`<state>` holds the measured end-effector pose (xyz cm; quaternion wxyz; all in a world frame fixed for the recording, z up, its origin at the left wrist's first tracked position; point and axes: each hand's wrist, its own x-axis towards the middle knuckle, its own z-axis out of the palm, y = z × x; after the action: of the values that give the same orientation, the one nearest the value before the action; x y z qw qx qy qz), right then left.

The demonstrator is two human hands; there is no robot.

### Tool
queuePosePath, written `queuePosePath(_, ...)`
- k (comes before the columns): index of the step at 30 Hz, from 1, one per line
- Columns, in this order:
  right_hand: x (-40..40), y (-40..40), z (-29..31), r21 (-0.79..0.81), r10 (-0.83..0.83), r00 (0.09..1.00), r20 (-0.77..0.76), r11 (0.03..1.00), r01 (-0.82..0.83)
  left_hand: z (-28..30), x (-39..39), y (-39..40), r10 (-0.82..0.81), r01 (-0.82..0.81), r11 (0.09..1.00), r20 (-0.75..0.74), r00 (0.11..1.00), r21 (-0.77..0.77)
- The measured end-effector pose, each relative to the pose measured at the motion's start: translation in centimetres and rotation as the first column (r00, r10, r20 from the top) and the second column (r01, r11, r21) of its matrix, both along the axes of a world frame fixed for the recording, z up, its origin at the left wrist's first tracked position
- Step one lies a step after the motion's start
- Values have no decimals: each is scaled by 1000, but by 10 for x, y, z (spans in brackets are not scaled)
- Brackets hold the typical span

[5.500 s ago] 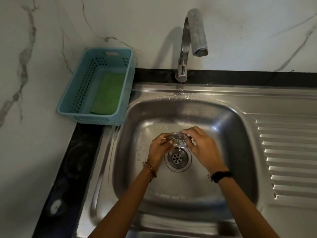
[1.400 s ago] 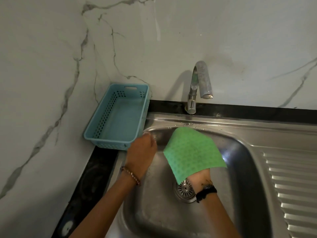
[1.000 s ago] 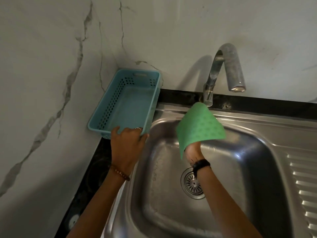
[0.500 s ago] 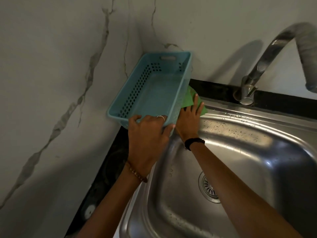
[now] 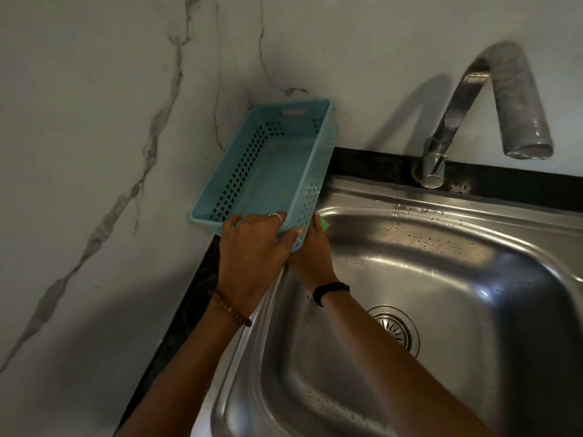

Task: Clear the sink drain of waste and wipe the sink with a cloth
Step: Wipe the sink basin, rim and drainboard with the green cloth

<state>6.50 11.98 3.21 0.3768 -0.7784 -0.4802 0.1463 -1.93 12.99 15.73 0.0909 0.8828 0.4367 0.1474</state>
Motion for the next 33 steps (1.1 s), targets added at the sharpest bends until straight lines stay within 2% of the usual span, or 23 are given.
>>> queuePosePath(2, 24, 3, -3, -79, 84, 971, 224, 995, -68, -2, -1, 1, -2, 2, 1000, -41, 999, 5)
queuePosePath(4, 52, 1, -2, -189, 98, 922, 374, 982, -28, -6, 0, -1, 15, -14, 1000, -112, 994, 15)
queuePosePath(9, 79, -25, -5, -271, 138, 853, 504, 963, 4, -17, 2, -4, 52, -43, 998, -182, 982, 52)
queuePosePath(14, 116, -86, -3, -283, 38, 855, 517, 950, 129, -26, 2, -8, 59, -57, 998, -116, 991, 19)
queuePosePath(17, 143, -128, 2, -317, -47, 836, 547, 912, 259, -25, 6, -17, 25, -25, 998, -2, 1000, 58)
queuePosePath(19, 160, -155, 7, -381, -110, 814, 571, 843, 381, -24, 15, -25, -99, 81, 980, 95, 991, 181)
queuePosePath(21, 177, -179, 15, -413, -245, 810, 532, 761, 501, -28, 33, -34, -274, 231, 930, 122, 954, 286)
queuePosePath(22, 184, -189, 20, -377, -350, 808, 474, 748, 546, -32, 45, -37, -333, 295, 920, 117, 936, 257)
queuePosePath(24, 195, -205, 31, -201, -558, 772, 305, 755, 625, -42, 73, -41, -358, 357, 934, 95, 929, 24)
queuePosePath(26, 200, -212, 40, -78, -654, 739, 160, 738, 670, -57, 98, -36, -351, 351, 922, 34, 936, -160)
queuePosePath(28, 202, -204, 44, -46, -640, 764, 79, 763, 644, -75, 117, -23, -350, 330, 924, -80, 933, -194)
queuePosePath(29, 204, -196, 43, -72, -602, 793, 92, 790, 609, -80, 122, -15, -333, 308, 931, -117, 936, -194)
queuePosePath(31, 202, -173, 33, -236, -484, 845, 229, 814, 530, -87, 126, 0, -280, 262, 951, -97, 955, -167)
queuePosePath(33, 191, -151, 18, -340, -417, 841, 345, 780, 526, -91, 127, 10, -268, 265, 957, -12, 963, -115)
